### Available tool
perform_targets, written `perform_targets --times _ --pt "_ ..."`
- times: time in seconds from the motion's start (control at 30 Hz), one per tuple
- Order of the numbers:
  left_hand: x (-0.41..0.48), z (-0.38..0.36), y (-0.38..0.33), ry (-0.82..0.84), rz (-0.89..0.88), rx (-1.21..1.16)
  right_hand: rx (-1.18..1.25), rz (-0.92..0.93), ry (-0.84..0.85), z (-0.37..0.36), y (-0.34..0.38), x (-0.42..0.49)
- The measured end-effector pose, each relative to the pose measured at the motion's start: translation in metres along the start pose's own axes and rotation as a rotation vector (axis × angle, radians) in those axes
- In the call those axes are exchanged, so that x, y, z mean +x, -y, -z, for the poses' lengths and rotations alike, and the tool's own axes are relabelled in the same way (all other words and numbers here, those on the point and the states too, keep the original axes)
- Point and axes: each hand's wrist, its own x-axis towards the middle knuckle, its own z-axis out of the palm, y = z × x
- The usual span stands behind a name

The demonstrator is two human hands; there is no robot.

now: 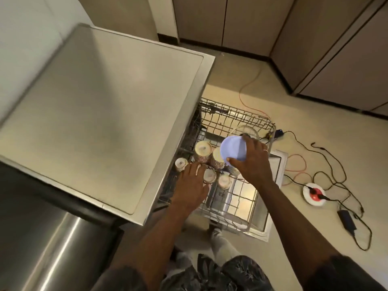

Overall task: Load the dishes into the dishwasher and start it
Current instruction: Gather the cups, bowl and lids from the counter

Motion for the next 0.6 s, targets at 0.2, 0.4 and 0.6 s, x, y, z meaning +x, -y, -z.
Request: perform_targets --times 0.2,0.4,0.6 --pt "0.036 -0.017 -0.003 0.092 0.103 -0.057 -0.068 0.003 0.057 -0.041 -0.022 0.104" --pt "0.056 -0.027 0.003 0.088 0.253 -0.158 -0.127 0.053 0.204 -0.115 -0.024 0.181" --pt "0.037 -0.043 0.005 0.149 0.352 -0.170 -0.169 0.070 0.298 -0.168 -0.024 0.203"
